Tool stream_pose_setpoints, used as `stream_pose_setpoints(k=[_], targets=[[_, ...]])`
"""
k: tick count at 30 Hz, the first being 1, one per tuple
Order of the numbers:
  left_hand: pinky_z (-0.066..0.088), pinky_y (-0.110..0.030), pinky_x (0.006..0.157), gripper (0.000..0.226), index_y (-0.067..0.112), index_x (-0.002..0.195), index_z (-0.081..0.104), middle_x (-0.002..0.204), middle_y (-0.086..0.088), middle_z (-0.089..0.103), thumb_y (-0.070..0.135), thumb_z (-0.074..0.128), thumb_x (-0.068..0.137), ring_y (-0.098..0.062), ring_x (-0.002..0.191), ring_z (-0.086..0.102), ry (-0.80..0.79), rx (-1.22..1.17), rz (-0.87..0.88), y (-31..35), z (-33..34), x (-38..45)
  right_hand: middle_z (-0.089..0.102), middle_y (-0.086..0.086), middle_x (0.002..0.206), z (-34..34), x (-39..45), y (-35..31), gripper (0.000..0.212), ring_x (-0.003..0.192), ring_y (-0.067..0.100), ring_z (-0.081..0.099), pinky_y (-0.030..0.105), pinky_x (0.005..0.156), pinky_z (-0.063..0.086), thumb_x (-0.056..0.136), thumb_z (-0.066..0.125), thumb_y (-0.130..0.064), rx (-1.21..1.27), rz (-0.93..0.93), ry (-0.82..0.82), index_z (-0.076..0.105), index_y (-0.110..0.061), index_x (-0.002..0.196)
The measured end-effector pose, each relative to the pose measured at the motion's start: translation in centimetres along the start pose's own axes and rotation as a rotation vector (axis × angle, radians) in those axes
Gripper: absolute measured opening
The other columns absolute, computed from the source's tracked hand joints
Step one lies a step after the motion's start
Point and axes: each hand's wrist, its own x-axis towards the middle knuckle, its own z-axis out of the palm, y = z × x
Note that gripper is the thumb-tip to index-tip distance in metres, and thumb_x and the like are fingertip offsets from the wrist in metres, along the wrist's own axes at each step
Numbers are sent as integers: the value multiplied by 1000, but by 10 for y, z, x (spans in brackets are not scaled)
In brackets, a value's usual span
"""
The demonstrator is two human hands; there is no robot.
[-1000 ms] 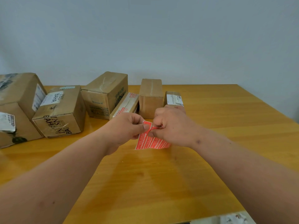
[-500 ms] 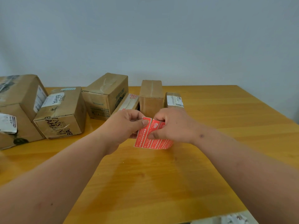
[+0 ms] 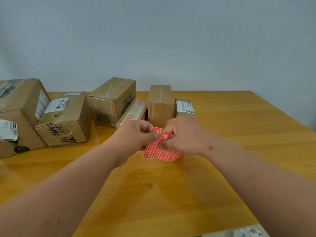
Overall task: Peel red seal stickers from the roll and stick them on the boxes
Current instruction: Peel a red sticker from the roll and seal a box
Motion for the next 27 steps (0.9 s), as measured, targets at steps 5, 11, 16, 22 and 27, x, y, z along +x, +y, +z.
stream_pose_setpoints(k=[5, 11, 16, 22, 27], targets=[[59, -34, 79, 15, 7, 92, 68, 84, -7, 76, 21, 66, 89, -20, 83, 74, -3, -38, -5, -1, 0, 0, 49, -13, 71, 0, 0, -1, 38, 84, 7, 46, 40, 98, 28, 84, 65, -47, -95, -45, 65, 47, -32, 55], [58, -30, 73, 14, 6, 93, 69, 85, -10, 76, 19, 66, 89, -20, 81, 74, 6, -154, -46, -1, -2, -4, 49, -13, 72, 0, -2, -4, 40, 86, 9, 45, 41, 99, 29, 85, 63, -48, -134, -78, 113, 45, -31, 54], [57, -29, 70, 9, 10, 85, 69, 81, -8, 76, 19, 67, 88, -19, 78, 73, 23, -167, -18, 2, -3, -6, 65, -14, 74, -2, 4, -5, 33, 78, 1, 57, 37, 99, 31, 72, 71, -59, 12, -2, 89, 59, -28, 67], [59, -28, 66, 11, 11, 86, 70, 79, -8, 76, 21, 67, 87, -19, 73, 73, 9, -166, 15, 7, -2, -9, 69, -10, 75, -11, 3, -6, 23, 77, 3, 62, 31, 89, 43, 74, 77, -45, 131, 84, -3, 71, -23, 78], [59, -26, 66, 13, 7, 96, 70, 85, -8, 76, 16, 67, 87, -18, 80, 74, -40, -113, -13, 6, -5, -10, 64, -13, 65, -10, 1, -3, 27, 67, -1, 61, 25, 79, 37, 78, 74, -43, 129, 65, -33, 59, -28, 61]])
